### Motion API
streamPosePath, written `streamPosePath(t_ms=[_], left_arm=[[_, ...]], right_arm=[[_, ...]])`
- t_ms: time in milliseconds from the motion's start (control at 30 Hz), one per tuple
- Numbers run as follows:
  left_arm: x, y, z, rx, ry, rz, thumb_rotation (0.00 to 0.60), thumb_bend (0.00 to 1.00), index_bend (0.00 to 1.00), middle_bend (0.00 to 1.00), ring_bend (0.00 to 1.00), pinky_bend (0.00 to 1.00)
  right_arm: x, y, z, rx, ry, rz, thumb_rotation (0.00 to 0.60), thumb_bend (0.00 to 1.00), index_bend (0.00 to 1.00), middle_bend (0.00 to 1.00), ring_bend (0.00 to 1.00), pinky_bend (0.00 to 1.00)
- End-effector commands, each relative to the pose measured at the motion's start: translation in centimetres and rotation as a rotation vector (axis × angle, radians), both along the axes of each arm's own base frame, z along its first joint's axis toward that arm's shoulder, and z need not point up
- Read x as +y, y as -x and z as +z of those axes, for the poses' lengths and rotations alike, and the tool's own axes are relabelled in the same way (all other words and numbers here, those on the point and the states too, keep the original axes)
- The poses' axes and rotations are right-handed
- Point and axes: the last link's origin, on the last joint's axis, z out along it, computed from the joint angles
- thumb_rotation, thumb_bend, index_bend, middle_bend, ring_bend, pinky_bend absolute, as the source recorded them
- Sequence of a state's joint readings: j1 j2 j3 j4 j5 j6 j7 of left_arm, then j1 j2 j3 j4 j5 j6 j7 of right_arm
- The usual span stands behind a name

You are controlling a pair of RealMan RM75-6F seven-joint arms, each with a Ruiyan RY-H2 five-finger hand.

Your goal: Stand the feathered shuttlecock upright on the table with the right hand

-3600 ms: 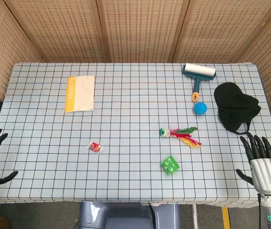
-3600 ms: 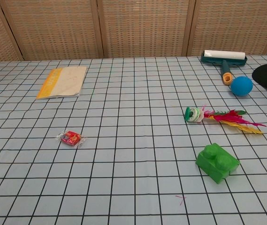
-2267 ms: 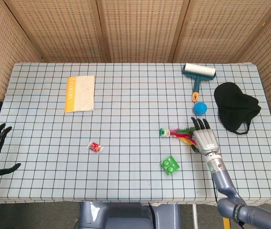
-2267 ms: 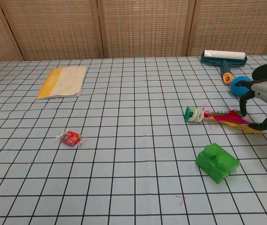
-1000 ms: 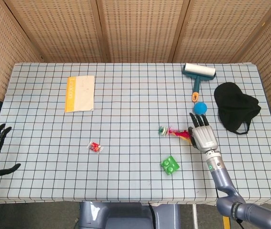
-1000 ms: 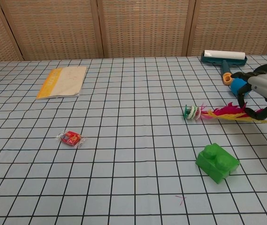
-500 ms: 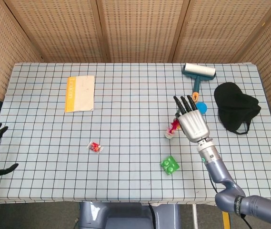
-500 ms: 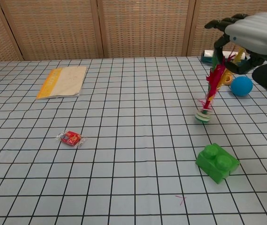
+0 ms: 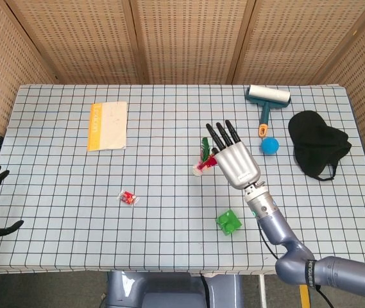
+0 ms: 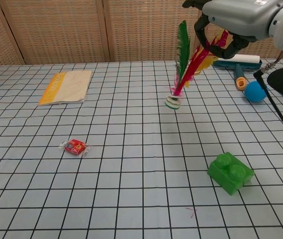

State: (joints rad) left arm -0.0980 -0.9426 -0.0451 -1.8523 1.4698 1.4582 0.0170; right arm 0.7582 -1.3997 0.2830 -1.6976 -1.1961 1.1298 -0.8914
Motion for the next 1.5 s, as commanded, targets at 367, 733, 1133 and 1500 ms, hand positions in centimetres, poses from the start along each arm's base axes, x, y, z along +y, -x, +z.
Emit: streamPosePath(t_ms=[367,733,1133,1500], left_arm=[[0.0,0.1,0.2,-0.003,-0.009,0.004,0.6,0.0,0.0,0.0,0.0,0.0],[-0.1,0.0,-0.1,0.006,-0.003,0.001,0.6,0.0,0.0,0.0,0.0,0.0],[-0.2,0.1,-0.3,0.007,0.003,-0.014,0.6,0.0,0.0,0.0,0.0,0.0],[-1.5,-0.1,-0.7,0.001,-0.002,-0.072,0.6,0.0,0.0,0.0,0.0,0.0]], right_arm=[[1.7,1.3,-6.2,-0.05,-0.113,-0.026,0.6,0.65,0.81,0.06,0.0,0.0],[2.2,2.2,-4.3,-0.116,-0.086,-0.026,0.6,0.32,0.27,0.02,0.0,0.0],[6.0,6.7,4.4,-0.233,0.006,-0.045,0.6,0.0,0.0,0.0,0.0,0.0],[12.0,17.8,8.9,-0.264,0.094,-0.173,0.6,0.0,0.0,0.0,0.0,0.0]])
